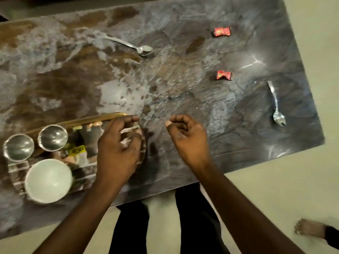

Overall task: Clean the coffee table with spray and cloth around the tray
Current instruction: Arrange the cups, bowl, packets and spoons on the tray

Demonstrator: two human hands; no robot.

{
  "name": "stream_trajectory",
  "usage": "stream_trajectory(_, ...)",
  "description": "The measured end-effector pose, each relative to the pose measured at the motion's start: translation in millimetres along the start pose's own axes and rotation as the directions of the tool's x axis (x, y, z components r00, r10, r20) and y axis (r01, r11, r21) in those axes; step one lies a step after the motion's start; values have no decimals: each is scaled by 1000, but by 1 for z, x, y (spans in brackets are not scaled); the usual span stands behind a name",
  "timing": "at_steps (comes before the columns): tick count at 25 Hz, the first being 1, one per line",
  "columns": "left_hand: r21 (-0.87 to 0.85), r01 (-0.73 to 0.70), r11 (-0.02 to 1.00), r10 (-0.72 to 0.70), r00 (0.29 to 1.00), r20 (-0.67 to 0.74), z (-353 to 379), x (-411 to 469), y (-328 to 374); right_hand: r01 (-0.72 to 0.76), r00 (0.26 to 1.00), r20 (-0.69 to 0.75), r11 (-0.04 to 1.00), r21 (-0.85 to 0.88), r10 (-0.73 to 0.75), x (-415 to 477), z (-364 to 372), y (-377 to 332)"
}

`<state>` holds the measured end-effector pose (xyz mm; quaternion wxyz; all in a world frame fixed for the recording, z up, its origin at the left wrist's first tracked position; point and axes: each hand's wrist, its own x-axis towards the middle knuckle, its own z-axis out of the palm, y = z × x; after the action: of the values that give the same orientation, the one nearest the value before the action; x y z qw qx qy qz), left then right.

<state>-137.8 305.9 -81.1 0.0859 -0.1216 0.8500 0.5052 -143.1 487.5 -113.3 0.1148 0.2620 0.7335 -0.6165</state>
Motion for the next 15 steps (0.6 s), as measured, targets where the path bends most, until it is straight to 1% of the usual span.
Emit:
stream_trajectory(3,-18,-9,1000,9,1000,22,69,31,27,7,999,-48,1000,-6,-7,45,-65,-2)
stream_trajectory(8,-82,56,995,-51,996,68,163,73,71,-18,994,-111,1000,-18,16,116,-149,-7)
stream_trajectory(11,-110,94,990,-86,993,80,205,100,90,-56,993,-107,998,1,56,151,-176,-9)
stream_trajectory(15,-87,101,991,-94,993,74,242,134,102,-114,989,-86,989,92,123,172,-181,-16)
